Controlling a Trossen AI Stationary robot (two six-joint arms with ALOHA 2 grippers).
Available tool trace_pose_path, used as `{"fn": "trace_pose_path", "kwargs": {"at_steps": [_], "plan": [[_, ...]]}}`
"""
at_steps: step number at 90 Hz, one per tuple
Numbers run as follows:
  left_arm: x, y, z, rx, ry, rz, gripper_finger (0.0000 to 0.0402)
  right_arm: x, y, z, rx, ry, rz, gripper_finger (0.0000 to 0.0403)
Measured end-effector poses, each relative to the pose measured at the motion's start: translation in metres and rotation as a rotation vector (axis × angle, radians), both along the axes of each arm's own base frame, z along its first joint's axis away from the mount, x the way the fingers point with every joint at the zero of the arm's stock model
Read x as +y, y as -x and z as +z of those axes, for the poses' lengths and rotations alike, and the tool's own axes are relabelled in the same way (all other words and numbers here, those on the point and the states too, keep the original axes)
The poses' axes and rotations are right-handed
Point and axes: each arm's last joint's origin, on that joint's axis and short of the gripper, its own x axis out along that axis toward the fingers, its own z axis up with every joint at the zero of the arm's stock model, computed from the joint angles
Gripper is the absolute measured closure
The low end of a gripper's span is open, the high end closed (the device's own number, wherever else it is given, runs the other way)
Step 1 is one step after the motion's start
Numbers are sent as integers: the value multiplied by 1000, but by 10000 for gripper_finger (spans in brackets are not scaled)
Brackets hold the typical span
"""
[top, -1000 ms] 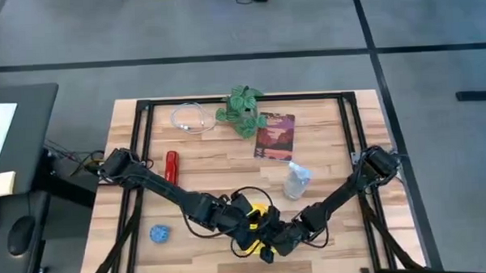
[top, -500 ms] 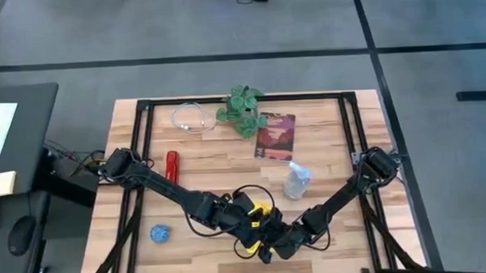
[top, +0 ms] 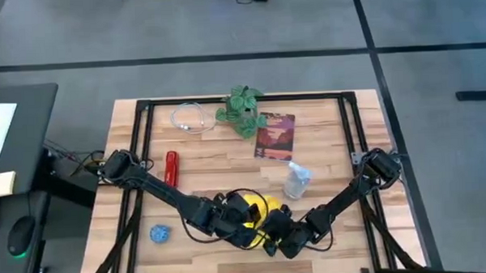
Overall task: Apply microfiber cloth
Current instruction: Wipe the back of the cellphone using the microfiber cloth
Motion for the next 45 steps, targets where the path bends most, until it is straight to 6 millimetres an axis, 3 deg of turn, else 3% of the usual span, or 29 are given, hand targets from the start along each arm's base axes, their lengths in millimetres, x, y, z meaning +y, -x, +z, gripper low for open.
{"fn": "trace_pose_path", "kwargs": {"at_steps": [14,45], "plan": [[-4,2,1,-16,5,26,390,8,-8,13,-139,-44,60,402],[-6,-1,4,-61,-20,-15,390,-23,-37,26,-260,-38,10,402]]}}
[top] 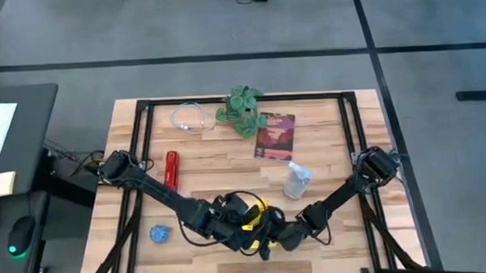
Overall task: Apply microfiber cloth
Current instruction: Wipe the back of the cellphone using the microfiber cloth
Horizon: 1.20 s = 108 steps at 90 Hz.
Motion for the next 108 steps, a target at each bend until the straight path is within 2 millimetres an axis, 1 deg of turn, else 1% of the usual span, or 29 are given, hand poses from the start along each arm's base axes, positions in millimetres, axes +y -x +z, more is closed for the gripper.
{"fn": "trace_pose_path", "kwargs": {"at_steps": [6,14,33,38,48,61,66,74,84,92,99,108], "plan": [[0,0,-1,15,-8,-17,390,-5,-2,-2,22,11,-14,402],[0,3,-2,43,-18,-19,390,-8,0,-7,70,39,-13,402],[-6,8,-3,72,-36,-80,390,-6,14,-24,261,107,16,402],[-6,8,-2,72,-39,-98,390,-6,17,-26,286,115,19,402],[-7,8,-2,76,-33,-110,390,-3,13,-20,221,92,60,402],[-8,8,0,67,-28,-122,390,1,2,2,32,57,101,402],[-8,8,0,69,-34,-124,390,-2,0,5,5,57,87,402],[-8,9,0,74,-43,-128,390,-6,-3,5,16,67,69,402],[-7,9,-1,80,-50,-127,390,-11,-2,-1,91,54,38,402],[-7,9,-1,80,-53,-129,390,-13,2,-15,186,69,19,402],[-7,9,-1,80,-57,-130,390,-13,8,-24,255,99,27,402],[-7,9,-1,81,-57,-131,390,-8,9,-33,273,87,47,402]]}}
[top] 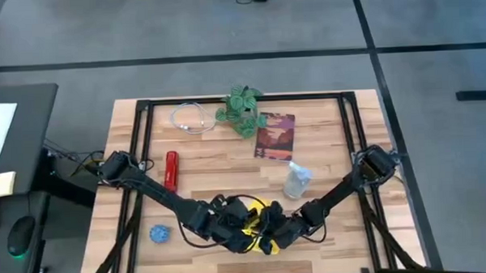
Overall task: Apply microfiber cloth
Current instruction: Wipe the back of the cellphone using the microfiber cloth
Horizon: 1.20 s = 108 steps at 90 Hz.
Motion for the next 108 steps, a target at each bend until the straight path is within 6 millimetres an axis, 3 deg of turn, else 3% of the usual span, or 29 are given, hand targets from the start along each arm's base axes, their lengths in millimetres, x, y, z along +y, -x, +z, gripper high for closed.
{"fn": "trace_pose_path", "kwargs": {"at_steps": [10,31,47,62,72,94,108], "plan": [[-1,0,0,-2,9,-4,390,3,1,1,-9,-29,21,402],[-1,0,0,-2,14,1,390,3,-7,30,-190,-54,-20,402],[0,0,0,3,7,3,390,0,-6,16,-119,-39,-52,402],[0,0,0,0,7,3,390,0,14,-4,89,-21,-137,402],[0,0,0,0,8,9,390,5,26,-6,143,-47,-192,402],[0,3,-1,20,21,30,390,40,50,9,124,-104,-31,402],[0,3,-1,15,30,55,390,41,41,22,26,-46,67,402]]}}
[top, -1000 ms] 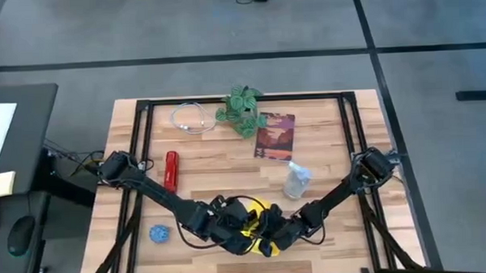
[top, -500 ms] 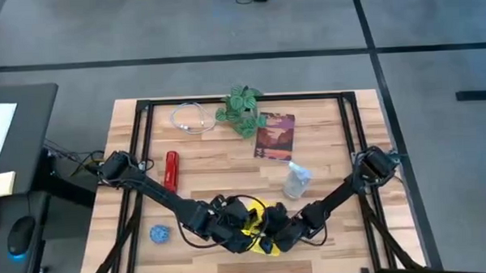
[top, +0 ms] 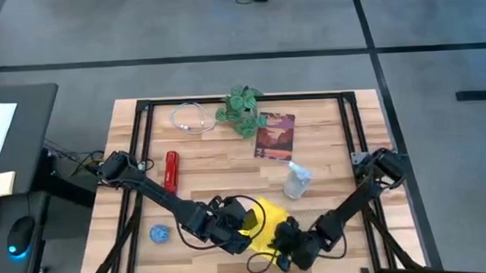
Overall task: Apply microfiber cloth
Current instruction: Wipe the back of the cellphone using the microfiber cloth
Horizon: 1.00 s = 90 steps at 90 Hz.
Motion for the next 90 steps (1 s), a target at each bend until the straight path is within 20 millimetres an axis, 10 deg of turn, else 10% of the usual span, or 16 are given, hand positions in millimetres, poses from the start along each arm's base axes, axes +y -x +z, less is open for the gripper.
{"fn": "trace_pose_path", "kwargs": {"at_steps": [36,90], "plan": [[1,-2,0,-21,2,7,390,-47,-49,18,-178,78,36,402],[1,-2,0,-13,1,8,390,-38,-30,12,-21,97,100,401]]}}
